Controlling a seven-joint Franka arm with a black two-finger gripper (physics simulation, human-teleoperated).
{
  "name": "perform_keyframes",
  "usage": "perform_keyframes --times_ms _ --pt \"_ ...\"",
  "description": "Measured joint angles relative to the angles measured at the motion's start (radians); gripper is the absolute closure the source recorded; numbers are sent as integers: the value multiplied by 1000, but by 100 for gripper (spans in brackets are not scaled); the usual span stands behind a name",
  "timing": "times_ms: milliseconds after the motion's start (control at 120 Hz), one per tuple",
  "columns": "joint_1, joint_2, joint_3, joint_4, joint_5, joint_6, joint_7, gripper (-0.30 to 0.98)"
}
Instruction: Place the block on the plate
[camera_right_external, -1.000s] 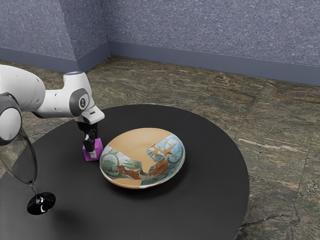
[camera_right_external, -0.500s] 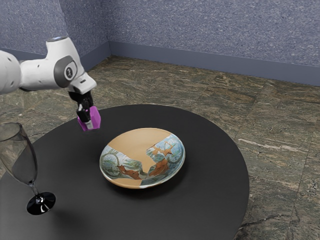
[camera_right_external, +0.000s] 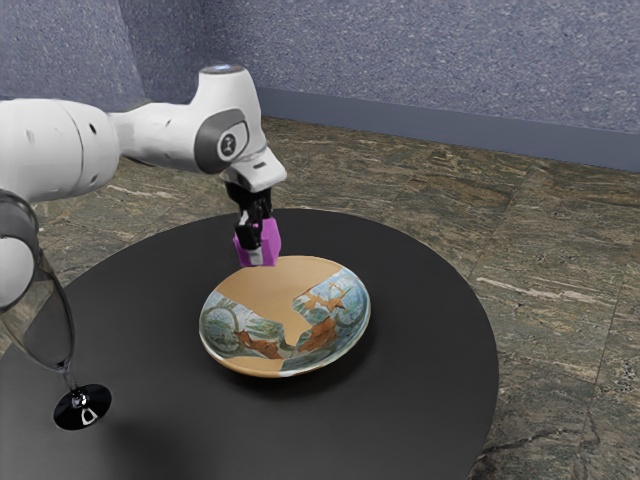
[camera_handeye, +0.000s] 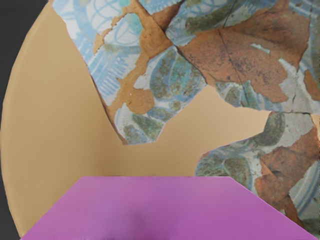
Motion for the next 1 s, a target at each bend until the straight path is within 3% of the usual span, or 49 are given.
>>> perform_keyframes --times_ms 192,367,667,917,1000 --pt "-119 44 83 20 -6 -13 -42 33" --pt "-119 103 95 21 -20 -10 -72 33" --pt "-118 105 96 19 -22 -12 -101 10" --pt "-128 -123 97 -8 7 -50 -129 3" --pt "-132 -165 91 89 26 -130 -144 2"
